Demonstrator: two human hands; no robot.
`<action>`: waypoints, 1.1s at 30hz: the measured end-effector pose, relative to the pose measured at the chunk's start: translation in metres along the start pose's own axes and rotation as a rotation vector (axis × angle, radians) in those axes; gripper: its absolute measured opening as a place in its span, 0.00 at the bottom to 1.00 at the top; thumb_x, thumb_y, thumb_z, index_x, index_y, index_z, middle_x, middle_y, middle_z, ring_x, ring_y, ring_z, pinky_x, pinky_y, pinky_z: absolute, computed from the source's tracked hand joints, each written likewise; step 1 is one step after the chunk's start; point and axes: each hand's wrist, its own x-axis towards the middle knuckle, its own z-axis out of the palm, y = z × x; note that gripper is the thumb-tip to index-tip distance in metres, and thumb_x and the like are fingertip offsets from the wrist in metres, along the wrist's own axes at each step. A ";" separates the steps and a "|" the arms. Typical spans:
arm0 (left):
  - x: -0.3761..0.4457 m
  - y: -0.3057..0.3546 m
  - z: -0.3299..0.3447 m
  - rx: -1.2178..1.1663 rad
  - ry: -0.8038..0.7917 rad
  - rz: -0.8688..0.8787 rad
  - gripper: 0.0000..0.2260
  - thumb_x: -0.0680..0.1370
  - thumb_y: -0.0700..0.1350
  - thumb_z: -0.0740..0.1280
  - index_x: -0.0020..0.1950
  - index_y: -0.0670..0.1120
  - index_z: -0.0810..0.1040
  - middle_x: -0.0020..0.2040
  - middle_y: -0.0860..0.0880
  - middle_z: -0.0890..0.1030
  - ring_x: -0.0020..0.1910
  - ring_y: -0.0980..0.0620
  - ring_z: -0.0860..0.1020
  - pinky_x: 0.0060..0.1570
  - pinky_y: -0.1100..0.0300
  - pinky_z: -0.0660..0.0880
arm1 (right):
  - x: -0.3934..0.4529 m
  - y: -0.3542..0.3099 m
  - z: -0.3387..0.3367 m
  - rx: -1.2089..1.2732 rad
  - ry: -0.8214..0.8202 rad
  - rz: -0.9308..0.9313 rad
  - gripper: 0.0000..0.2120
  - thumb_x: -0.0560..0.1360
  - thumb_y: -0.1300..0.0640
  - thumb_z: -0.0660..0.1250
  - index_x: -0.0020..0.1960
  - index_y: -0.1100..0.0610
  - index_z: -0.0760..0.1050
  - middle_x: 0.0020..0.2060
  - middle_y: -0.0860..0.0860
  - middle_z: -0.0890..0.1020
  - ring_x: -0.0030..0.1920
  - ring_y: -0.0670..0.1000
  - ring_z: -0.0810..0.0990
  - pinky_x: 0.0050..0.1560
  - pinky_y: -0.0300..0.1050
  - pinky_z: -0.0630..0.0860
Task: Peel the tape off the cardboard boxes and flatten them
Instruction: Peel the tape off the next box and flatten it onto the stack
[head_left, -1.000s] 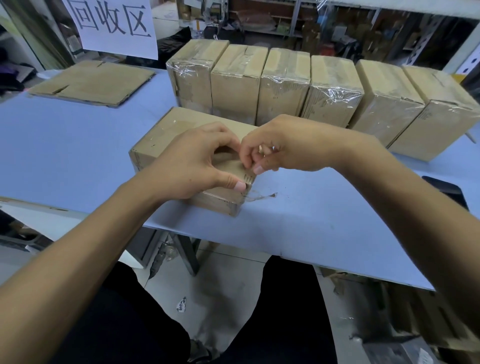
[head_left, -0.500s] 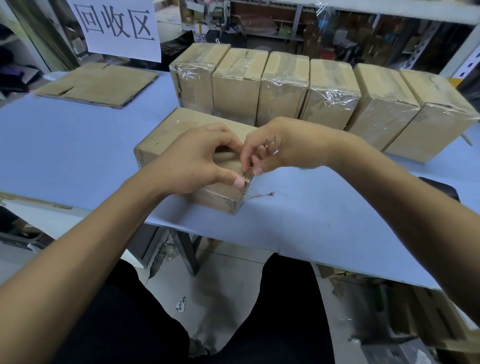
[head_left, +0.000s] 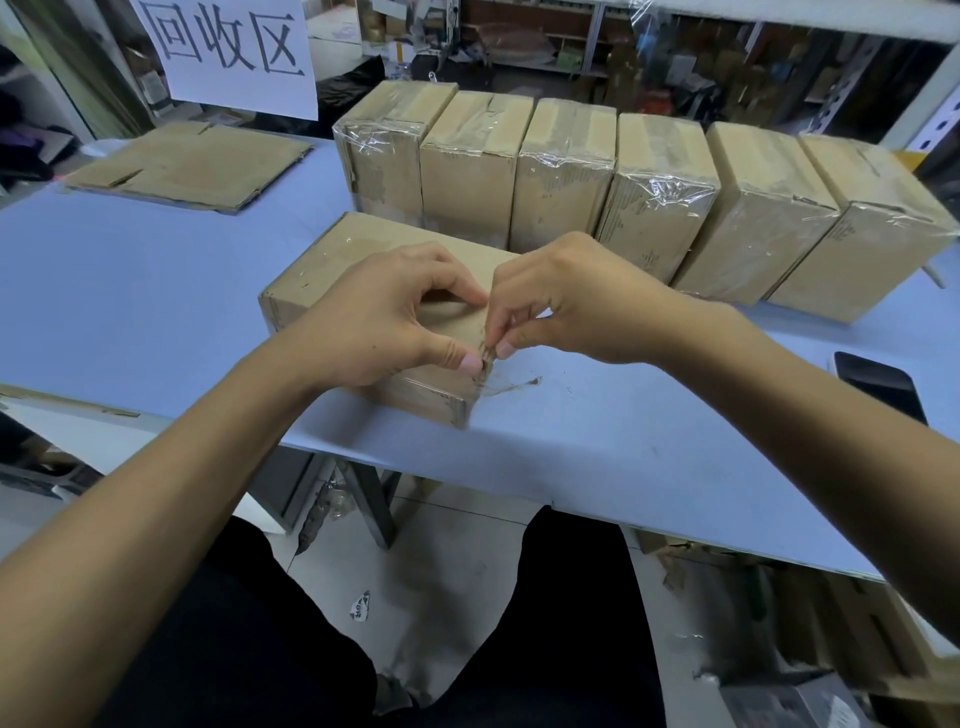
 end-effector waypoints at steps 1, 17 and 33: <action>0.000 0.000 0.000 0.005 -0.002 0.000 0.29 0.60 0.65 0.74 0.56 0.51 0.84 0.55 0.57 0.80 0.56 0.58 0.77 0.60 0.54 0.74 | -0.004 0.000 0.003 -0.011 0.039 -0.026 0.02 0.72 0.59 0.75 0.44 0.56 0.85 0.39 0.47 0.83 0.39 0.46 0.79 0.45 0.46 0.76; 0.004 0.002 -0.001 -0.010 -0.008 0.007 0.20 0.62 0.52 0.83 0.51 0.50 0.84 0.53 0.54 0.80 0.53 0.56 0.77 0.54 0.60 0.72 | -0.007 -0.001 0.006 -0.212 -0.089 -0.114 0.01 0.78 0.61 0.67 0.48 0.57 0.75 0.43 0.43 0.69 0.42 0.49 0.67 0.40 0.48 0.68; -0.017 0.007 0.010 0.236 0.112 0.155 0.13 0.66 0.57 0.69 0.45 0.52 0.75 0.49 0.56 0.75 0.51 0.54 0.74 0.70 0.43 0.63 | -0.018 0.011 0.067 -0.127 0.403 0.170 0.27 0.74 0.41 0.68 0.66 0.57 0.77 0.66 0.51 0.79 0.66 0.57 0.73 0.68 0.59 0.70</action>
